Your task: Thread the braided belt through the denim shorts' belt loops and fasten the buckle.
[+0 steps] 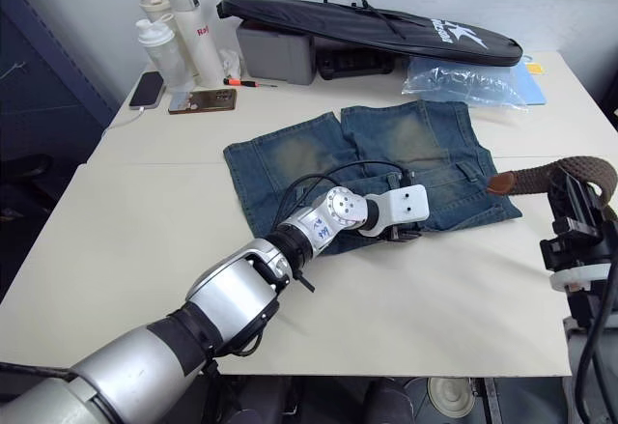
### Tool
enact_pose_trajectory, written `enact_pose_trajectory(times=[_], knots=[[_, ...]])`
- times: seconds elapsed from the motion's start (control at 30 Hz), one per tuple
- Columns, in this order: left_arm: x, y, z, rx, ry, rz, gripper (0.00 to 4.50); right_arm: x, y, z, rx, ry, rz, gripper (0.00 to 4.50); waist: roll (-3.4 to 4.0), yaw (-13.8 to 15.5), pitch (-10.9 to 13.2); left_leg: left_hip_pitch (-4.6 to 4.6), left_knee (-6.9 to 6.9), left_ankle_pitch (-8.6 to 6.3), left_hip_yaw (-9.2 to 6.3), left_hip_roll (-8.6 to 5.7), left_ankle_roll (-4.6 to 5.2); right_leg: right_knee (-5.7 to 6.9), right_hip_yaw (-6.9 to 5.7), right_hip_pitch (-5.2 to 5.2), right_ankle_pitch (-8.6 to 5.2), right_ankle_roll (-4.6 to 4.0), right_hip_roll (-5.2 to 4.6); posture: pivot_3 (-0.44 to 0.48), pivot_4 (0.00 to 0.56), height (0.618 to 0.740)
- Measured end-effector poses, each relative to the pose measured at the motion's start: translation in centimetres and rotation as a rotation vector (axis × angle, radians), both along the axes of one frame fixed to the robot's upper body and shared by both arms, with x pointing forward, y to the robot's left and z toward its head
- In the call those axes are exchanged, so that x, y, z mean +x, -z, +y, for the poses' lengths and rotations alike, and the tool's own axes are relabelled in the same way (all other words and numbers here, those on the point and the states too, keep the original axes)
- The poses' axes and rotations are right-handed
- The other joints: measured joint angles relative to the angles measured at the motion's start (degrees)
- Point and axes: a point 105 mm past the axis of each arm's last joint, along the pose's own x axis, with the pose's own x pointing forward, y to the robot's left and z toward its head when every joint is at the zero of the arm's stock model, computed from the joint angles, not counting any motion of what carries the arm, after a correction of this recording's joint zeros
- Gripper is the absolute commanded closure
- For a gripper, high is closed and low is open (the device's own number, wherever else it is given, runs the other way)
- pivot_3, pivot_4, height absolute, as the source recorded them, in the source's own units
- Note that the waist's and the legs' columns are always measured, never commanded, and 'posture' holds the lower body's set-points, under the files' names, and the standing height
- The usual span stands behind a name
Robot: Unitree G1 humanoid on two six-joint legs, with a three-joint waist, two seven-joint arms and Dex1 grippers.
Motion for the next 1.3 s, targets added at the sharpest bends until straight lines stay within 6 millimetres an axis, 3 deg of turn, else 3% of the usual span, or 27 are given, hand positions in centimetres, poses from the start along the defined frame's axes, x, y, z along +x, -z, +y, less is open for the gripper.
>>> enact_pose_trajectory(times=[0.1, 0.17, 0.3, 0.43, 0.63, 0.9, 1.2, 1.27, 1.3], knots=[[-0.1, -0.1, 0.2, -0.007, 0.024, 0.026, 4.04, -0.3, -0.2, -0.2, -0.022, -0.008, 0.0, 4.5, 0.0, -0.01, 0.0, 0.01, 0.01, 0.01, 0.02, 0.0, -0.02, 0.06, 0.01, -0.01, 0.0, 0.0, 0.0, 0.0, 0.15, 0.658], [0.0, -0.2, 0.7, -0.004, 0.04, 0.033, 4.23, -0.2, -0.3, -0.1, -0.036, -0.03, 0.003, 4.5, 0.0, -0.04, 0.0, 0.02, 0.03, 0.01, 0.02, 0.0, -0.02, 0.07, 0.02, 0.0, 0.0, 0.0, 0.0, 0.0, 0.15, 0.658], [-0.2, -0.2, 2.1, 0.013, 0.132, 0.029, 4.23, 0.2, -0.1, 0.7, -0.097, -0.121, 0.051, 4.5, 0.0, -0.12, 0.0, 0.08, -0.02, 0.01, 0.09, 0.01, -0.03, 0.09, 0.07, -0.02, 0.0, 0.0, 0.01, 0.0, 0.15, 0.658], [-0.2, 0.2, 5.1, 0.04, 0.222, 0.014, 4.23, 0.1, 0.2, 1.3, -0.197, -0.228, 0.127, 4.5, 0.0, -0.57, 0.0, 0.21, -0.07, 0.0, 0.19, 0.06, -0.04, 0.12, 0.15, 0.01, 0.0, -0.01, 0.04, 0.0, 0.15, 0.658], [-0.7, 0.5, 11.6, 0.103, 0.343, 0.017, 4.23, -0.6, 1.3, 3.0, -0.273, -0.447, 0.252, 4.5, -0.01, -1.62, 0.0, 0.32, -0.08, 0.0, 0.2, 0.09, -0.03, 0.13, 0.2, 0.13, 0.0, -0.01, 0.06, 0.0, 0.15, 0.658], [-3.4, 0.9, 18.5, 0.17, 0.472, 0.104, 4.23, -0.9, 1.8, 4.8, -0.189, -0.583, 0.274, 4.5, -0.07, -1.68, 0.01, 0.38, 0.03, 0.0, 0.15, 0.08, -0.04, 0.15, 0.24, 0.27, 0.01, -0.02, 0.06, 0.0, 0.15, 0.658], [-4.6, 0.8, 19.9, 0.168, 0.506, 0.132, 4.23, -0.5, 2.6, 6.0, -0.108, -0.612, 0.282, 4.5, -0.13, -1.45, 0.02, 0.37, 0.08, 0.0, 0.12, 0.04, -0.03, 0.19, 0.28, 0.33, 0.06, 0.07, 0.05, 0.0, 0.15, 0.658], [-4.5, 0.7, 20.0, 0.145, 0.476, 0.187, 3.21, -0.5, 2.9, 6.2, -0.092, -0.61, 0.288, 4.5, -0.13, -1.49, 0.02, 0.38, 0.08, 0.0, 0.12, 0.04, -0.03, 0.23, 0.28, 0.33, 0.06, 0.07, 0.06, 0.0, 0.15, 0.658], [-4.6, 0.2, 20.2, 0.113, 0.433, 0.263, 2.97, -0.5, 2.9, 6.3, -0.077, -0.601, 0.277, 4.5, -0.14, -1.58, 0.02, 0.39, 0.06, 0.0, 0.12, 0.04, -0.03, 0.41, 0.28, 0.33, 0.06, 0.07, 0.06, 0.0, 0.15, 0.658]])
